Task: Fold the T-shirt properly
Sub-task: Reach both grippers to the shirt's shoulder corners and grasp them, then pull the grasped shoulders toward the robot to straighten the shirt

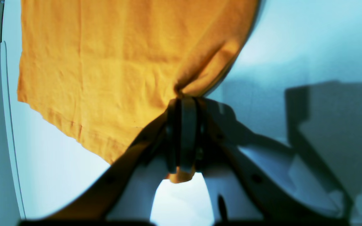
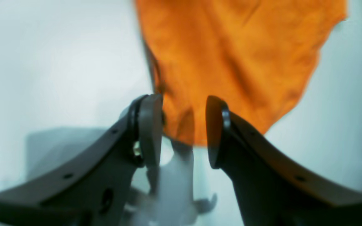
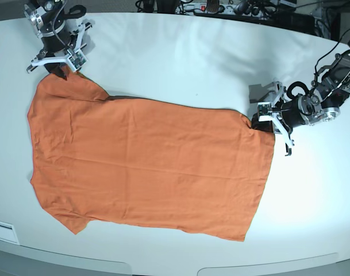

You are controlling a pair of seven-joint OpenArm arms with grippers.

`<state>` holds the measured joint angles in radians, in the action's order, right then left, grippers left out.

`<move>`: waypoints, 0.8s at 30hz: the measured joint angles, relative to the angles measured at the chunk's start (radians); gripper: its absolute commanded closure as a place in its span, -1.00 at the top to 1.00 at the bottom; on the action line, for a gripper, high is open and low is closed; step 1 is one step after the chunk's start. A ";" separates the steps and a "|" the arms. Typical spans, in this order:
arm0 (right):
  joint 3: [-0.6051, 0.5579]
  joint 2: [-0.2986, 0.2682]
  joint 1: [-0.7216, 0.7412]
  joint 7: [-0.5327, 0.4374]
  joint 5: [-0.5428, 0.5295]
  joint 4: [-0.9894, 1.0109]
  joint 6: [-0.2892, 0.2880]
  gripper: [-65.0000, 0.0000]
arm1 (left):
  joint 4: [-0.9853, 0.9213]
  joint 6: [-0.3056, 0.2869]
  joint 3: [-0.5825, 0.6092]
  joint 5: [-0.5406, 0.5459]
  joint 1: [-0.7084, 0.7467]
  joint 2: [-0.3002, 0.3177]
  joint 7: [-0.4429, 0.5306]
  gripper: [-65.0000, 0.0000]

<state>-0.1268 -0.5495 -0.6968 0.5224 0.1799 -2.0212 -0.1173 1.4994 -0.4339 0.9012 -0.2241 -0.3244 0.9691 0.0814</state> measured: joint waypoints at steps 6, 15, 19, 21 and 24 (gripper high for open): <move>0.004 -0.001 0.074 -0.003 0.002 0.077 -0.010 -0.81 | 0.000 0.000 0.000 0.000 0.000 0.000 0.000 -1.00; 0.003 -0.001 0.026 0.097 0.060 -0.022 0.077 -1.00 | 0.146 -0.024 0.011 0.031 0.018 0.086 -0.084 -1.00; 0.017 -0.001 -0.056 0.143 0.109 -0.127 0.080 -1.00 | 0.272 -0.077 0.019 0.046 0.029 0.159 -0.131 -1.00; 0.025 -0.002 -0.101 0.164 0.136 -0.184 0.087 -1.00 | 0.332 -0.082 0.023 0.052 0.031 0.198 -0.132 -1.00; 0.047 -0.001 -0.179 0.200 0.162 -0.239 0.117 -1.00 | 0.416 -0.074 0.020 0.066 0.027 0.247 -0.134 -1.00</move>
<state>-0.0803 -0.5507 -0.8753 0.7227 0.3420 -2.2604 -0.0002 1.9156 -0.5079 0.9215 -0.1585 -0.2970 1.2160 -0.0525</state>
